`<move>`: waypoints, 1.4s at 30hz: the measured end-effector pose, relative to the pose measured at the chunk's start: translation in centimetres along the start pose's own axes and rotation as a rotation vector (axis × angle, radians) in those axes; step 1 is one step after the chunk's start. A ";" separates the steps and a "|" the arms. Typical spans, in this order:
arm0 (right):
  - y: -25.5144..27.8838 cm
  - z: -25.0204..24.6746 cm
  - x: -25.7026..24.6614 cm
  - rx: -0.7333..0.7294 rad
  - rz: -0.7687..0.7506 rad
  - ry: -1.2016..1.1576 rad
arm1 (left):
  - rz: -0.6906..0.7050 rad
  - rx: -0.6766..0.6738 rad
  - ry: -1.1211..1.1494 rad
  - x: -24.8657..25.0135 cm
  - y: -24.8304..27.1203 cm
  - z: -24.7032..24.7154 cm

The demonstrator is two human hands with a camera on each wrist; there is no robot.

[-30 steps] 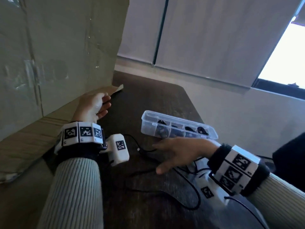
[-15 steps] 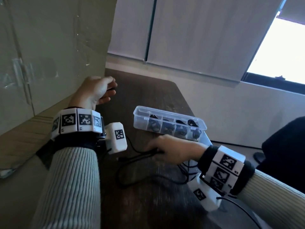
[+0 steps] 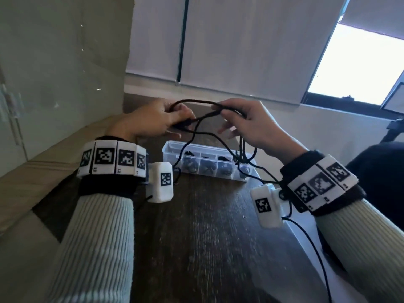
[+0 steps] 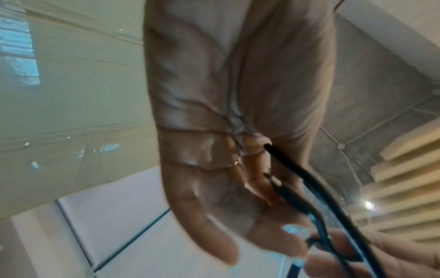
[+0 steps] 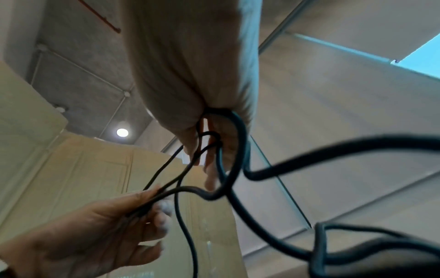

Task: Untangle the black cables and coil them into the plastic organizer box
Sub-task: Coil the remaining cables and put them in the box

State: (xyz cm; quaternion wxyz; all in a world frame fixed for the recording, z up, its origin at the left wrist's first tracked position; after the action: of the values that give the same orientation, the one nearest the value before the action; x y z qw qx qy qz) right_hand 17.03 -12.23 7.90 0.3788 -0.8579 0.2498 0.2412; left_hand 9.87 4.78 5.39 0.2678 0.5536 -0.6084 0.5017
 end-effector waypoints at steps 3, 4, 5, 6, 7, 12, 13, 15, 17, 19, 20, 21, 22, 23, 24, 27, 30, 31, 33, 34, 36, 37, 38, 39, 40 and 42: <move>0.1 -1.3 -0.3 0.122 -0.089 0.109 | 0.035 0.096 0.121 0.8 0.6 -1.2; 0.2 -1.6 -0.2 0.133 -0.073 0.084 | 0.044 0.125 0.145 0.9 0.8 -1.8; 0.3 -1.8 -0.1 0.122 -0.051 0.043 | 0.043 0.158 0.182 1.0 0.9 -2.4; 0.3 -1.9 0.0 0.111 -0.036 -0.002 | 0.027 0.192 0.229 0.9 1.0 -3.0; 0.4 -1.9 -0.2 0.117 -0.024 -0.055 | 0.002 0.232 0.282 0.7 1.0 -3.6; 0.6 -3.3 0.3 0.340 0.071 -0.303 | -0.148 0.551 0.412 -1.4 1.5 -7.0; 0.6 -3.6 0.5 0.364 0.088 -0.343 | -0.167 0.616 0.354 -2.0 1.8 -7.8; 0.5 -3.9 0.8 0.399 0.128 -0.436 | -0.208 0.710 0.243 -3.3 2.4 -9.4; 0.4 -4.0 0.9 0.404 0.143 -0.503 | -0.280 0.741 0.164 -5.0 2.8 -10.7; 0.4 -3.6 0.7 0.375 0.126 -0.474 | -0.373 0.713 0.099 -6.4 2.9 -11.2; 0.4 -3.3 0.5 0.357 0.112 -0.434 | -0.415 0.677 0.073 -6.8 2.8 -11.2; 0.4 -2.9 0.3 0.339 0.098 -0.395 | -0.442 0.638 0.028 -6.8 2.7 -10.9; 0.3 -2.5 0.0 0.323 0.086 -0.363 | -0.444 0.609 -0.048 -6.5 2.6 -10.5; 0.2 -2.1 -0.1 0.310 0.085 -0.347 | -0.414 0.596 -0.158 -5.9 2.5 -10.1; 0.2 -1.9 -0.2 0.305 0.093 -0.350 | -0.350 0.587 -0.274 -4.8 2.4 -9.6; 0.1 -1.4 -0.4 0.286 0.102 -0.404 | -0.042 0.521 -0.380 -0.5 1.8 -6.9; -0.2 -0.8 -0.3 0.244 0.096 -0.348 | 0.342 0.502 -0.227 4.5 1.6 -3.2; -0.3 -0.5 -0.2 0.227 0.089 -0.297 | 0.449 0.505 -0.163 5.9 1.7 -2.2; -0.5 0.1 -0.2 0.181 0.071 -0.168 | 0.648 0.515 -0.179 8.3 2.2 -0.5; -0.4 0.3 -0.2 0.156 0.060 -0.117 | 0.735 0.506 -0.284 9.2 2.5 0.4; -0.3 0.6 -0.2 0.117 0.063 -0.067 | 0.823 0.448 -0.582 9.3 2.1 1.6; -0.3 0.7 -0.2 0.104 0.064 -0.037 | 0.797 0.420 -0.723 8.8 1.6 1.7; -0.2 0.7 -0.2 0.098 0.060 -0.005 | 0.737 0.409 -0.830 7.9 1.0 1.5; -0.3 0.7 -0.2 0.102 0.059 0.011 | 0.675 0.415 -0.896 7.1 0.6 1.0; -0.3 0.5 0.0 0.120 0.059 0.003 | 0.618 0.426 -0.936 6.3 0.3 0.4; -0.4 0.2 0.2 0.160 0.047 -0.050 | 0.535 0.427 -0.983 5.0 0.2 -0.5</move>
State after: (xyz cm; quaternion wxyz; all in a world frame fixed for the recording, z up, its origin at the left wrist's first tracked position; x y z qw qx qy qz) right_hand 17.41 -11.87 7.87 0.4466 -0.8123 0.2788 0.2508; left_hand 8.34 3.15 9.93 -0.2978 0.5900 -0.6650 0.3479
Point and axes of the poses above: each hand's wrist, its own y-axis away from the middle knuckle, its own z-axis out of the palm, x = y × z, the point moved 5 cm from there along -y, towards the middle knuckle, and after that the axes turned 1 degree about -y, right-handed, at the moved point
